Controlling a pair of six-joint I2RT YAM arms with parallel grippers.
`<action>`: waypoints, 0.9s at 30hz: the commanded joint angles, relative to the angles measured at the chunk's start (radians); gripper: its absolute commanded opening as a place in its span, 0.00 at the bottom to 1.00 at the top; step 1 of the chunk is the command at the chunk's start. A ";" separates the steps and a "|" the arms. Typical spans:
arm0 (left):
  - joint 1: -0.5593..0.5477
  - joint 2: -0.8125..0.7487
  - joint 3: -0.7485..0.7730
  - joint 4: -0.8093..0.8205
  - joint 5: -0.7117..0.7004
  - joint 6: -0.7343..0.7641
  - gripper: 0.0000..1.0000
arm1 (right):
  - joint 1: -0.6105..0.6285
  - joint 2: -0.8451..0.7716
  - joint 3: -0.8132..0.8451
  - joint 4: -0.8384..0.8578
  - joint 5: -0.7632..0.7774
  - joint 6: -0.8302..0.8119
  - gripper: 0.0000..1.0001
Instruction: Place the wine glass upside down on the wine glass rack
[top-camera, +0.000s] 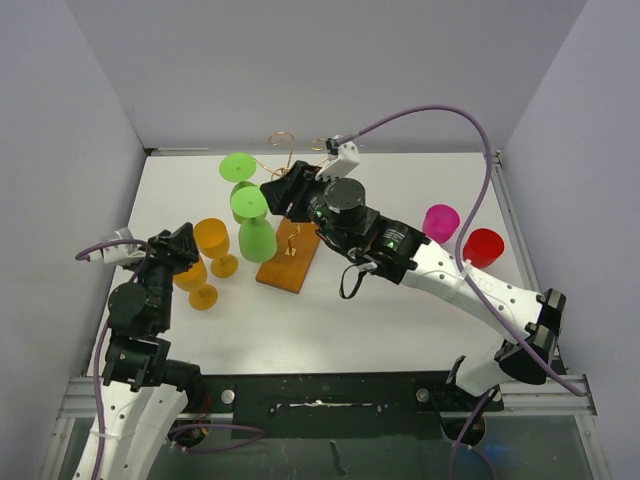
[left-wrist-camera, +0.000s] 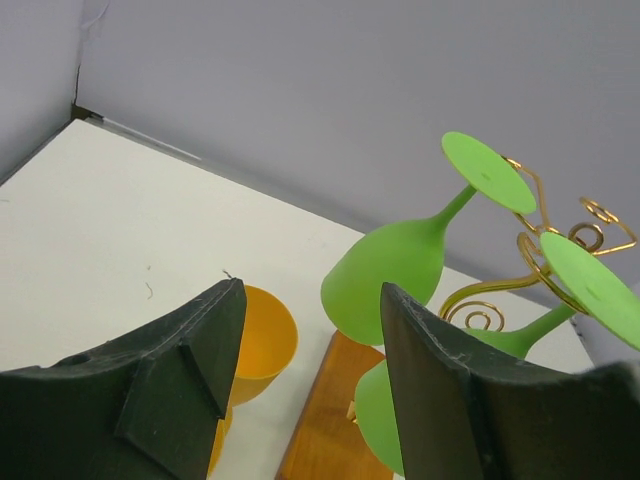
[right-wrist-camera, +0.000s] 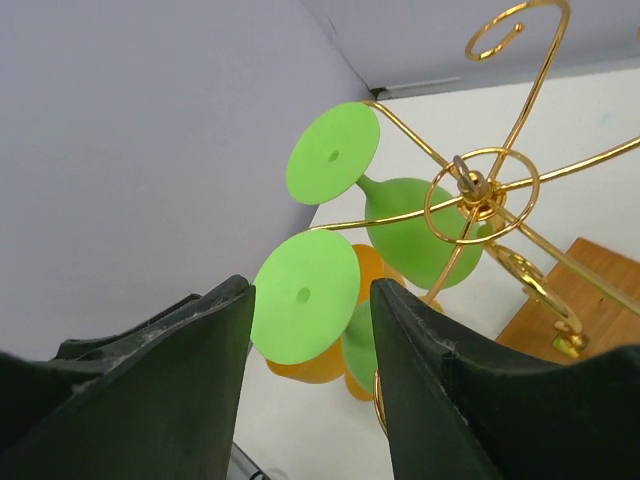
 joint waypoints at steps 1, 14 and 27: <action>0.000 0.021 0.155 -0.033 0.065 0.134 0.55 | 0.005 -0.118 -0.036 0.166 -0.019 -0.227 0.52; -0.019 0.084 0.390 -0.206 0.188 0.272 0.59 | -0.058 -0.465 -0.337 -0.257 0.357 -0.309 0.60; -0.019 0.085 0.393 -0.143 0.364 0.296 0.64 | -0.604 -0.487 -0.413 -0.401 0.002 -0.368 0.60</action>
